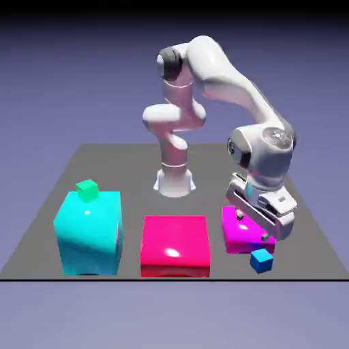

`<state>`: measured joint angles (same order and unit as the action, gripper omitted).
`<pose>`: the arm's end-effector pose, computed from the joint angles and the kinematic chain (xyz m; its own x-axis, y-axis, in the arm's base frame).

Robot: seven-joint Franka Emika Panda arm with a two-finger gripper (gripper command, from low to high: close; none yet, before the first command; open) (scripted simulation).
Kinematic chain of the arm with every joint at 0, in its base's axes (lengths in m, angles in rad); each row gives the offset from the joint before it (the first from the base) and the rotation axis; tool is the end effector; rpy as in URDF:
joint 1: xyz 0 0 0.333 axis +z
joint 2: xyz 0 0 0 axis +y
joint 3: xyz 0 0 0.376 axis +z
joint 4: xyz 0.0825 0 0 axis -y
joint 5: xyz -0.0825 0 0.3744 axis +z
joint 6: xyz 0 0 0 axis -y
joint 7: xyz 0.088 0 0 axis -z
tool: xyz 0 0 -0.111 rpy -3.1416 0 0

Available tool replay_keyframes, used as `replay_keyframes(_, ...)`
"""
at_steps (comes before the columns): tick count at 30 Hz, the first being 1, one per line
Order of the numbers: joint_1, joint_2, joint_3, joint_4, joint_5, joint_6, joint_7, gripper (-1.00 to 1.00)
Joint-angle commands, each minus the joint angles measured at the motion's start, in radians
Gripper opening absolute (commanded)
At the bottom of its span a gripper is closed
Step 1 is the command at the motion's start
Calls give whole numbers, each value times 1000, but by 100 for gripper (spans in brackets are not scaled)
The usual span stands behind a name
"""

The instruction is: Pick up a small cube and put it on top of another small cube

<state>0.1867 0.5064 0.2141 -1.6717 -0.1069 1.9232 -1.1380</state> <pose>0.6237 0.2346 0.3522 -0.0135 0.9961 -0.0870 0.9747 -0.0063 -0.2234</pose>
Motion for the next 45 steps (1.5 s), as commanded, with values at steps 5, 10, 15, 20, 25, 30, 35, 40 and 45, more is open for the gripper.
replay_keyframes(5, 20, 125, 25, 132, -12, -129, -218, 0)
replay_keyframes(10, 40, 249, 50, 263, -25, -258, -435, 0)
replay_keyframes(15, 61, 374, 74, 395, -37, -387, -652, 0)
replay_keyframes(20, 81, 498, 99, 527, -49, -516, -870, 0)
replay_keyframes(25, 94, 577, 115, 610, -57, -597, -1008, 0)
replay_keyframes(30, 68, 549, 114, 429, -62, -450, -999, 0)
replay_keyframes(35, 66, 546, 114, 413, -63, -437, -998, -100)
replay_keyframes(40, 91, 575, 115, 594, -58, -584, -1007, -100)
replay_keyframes(45, -71, 430, -33, 509, 66, -633, -978, -100)
